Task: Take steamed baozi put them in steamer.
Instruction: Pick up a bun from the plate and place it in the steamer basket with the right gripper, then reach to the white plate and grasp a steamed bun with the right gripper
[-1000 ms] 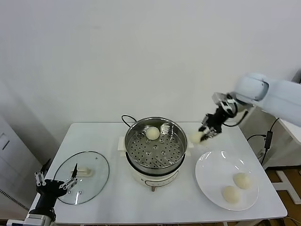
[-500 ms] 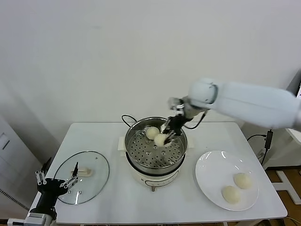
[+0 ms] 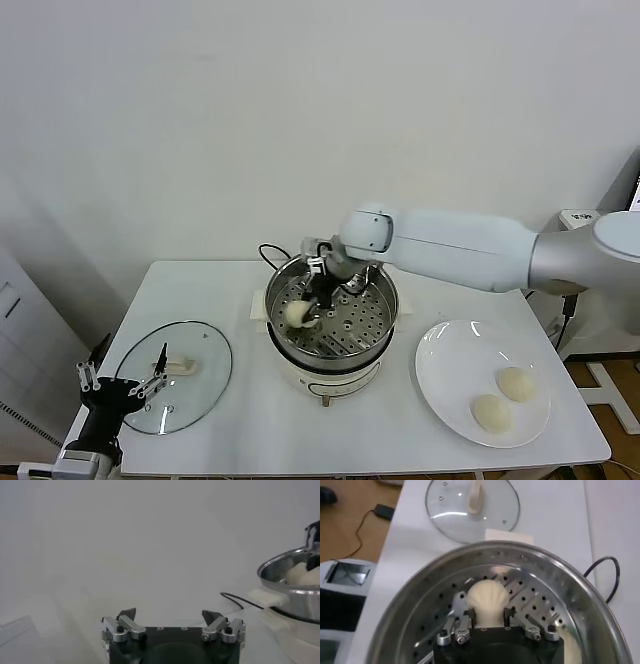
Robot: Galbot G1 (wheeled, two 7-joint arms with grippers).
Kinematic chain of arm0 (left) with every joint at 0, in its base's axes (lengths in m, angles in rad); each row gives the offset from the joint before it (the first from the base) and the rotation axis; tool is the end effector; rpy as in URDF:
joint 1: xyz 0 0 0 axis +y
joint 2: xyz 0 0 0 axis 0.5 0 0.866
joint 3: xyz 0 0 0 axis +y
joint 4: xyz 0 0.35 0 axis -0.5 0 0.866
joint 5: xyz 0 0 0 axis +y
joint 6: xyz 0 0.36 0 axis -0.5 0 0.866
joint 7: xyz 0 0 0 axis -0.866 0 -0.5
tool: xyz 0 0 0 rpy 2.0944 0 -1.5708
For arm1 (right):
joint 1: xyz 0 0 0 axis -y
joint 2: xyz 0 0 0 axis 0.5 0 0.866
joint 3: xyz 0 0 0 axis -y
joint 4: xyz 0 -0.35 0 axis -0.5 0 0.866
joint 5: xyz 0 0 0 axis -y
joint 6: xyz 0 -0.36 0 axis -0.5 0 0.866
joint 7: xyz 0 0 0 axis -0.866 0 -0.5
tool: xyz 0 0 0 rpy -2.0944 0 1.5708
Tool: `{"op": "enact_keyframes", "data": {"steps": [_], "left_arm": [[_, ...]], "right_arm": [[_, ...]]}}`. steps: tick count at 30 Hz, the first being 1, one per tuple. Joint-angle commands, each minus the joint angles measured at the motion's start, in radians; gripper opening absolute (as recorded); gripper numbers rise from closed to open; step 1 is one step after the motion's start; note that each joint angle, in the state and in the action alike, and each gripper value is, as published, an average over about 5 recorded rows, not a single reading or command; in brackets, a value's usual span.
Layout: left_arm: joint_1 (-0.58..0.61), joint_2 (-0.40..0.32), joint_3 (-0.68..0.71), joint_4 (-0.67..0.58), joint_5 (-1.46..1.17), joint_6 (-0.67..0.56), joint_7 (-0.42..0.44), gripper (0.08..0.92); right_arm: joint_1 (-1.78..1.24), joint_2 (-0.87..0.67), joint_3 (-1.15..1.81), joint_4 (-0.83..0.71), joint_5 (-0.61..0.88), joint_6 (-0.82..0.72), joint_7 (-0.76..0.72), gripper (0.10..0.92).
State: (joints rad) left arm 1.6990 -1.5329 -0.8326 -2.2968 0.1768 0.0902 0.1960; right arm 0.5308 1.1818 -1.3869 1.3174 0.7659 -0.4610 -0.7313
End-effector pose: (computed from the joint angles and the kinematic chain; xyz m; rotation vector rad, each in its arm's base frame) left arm 0.1385 0.0860 -0.2413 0.0707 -3.0181 -0.5894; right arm 0.5328 0.1371 -0.1123 1.5605 -1.5591 1.2263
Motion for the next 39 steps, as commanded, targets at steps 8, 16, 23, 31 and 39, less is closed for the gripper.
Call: {"op": "enact_keyframes", "data": {"steps": [8, 16, 23, 31, 39], "left_arm": [[-0.002, 0.000, 0.004, 0.002, 0.003, 0.001, 0.000, 0.823], [-0.004, -0.001, 0.010, -0.001, 0.004, 0.001, 0.000, 0.823], [-0.009, 0.004, 0.010, -0.003, 0.004, 0.002, -0.001, 0.823], [-0.007, -0.002, 0.021, -0.005, 0.021, 0.001, -0.002, 0.823], [-0.005, -0.002, 0.032, -0.006, 0.043, 0.004, -0.004, 0.823]], "right_arm": [[0.008, -0.023, 0.023, 0.003, 0.010, -0.037, 0.038, 0.602], [0.151, -0.225, 0.070, 0.049, -0.069, 0.015, -0.227, 0.797], [0.296, -0.422, 0.017, 0.019, -0.232, 0.171, -0.573, 0.822], [0.173, -0.676, 0.019, 0.059, -0.526, 0.327, -0.647, 0.823], [-0.215, -0.784, 0.216, 0.123, -0.710, 0.374, -0.581, 0.823]]}}
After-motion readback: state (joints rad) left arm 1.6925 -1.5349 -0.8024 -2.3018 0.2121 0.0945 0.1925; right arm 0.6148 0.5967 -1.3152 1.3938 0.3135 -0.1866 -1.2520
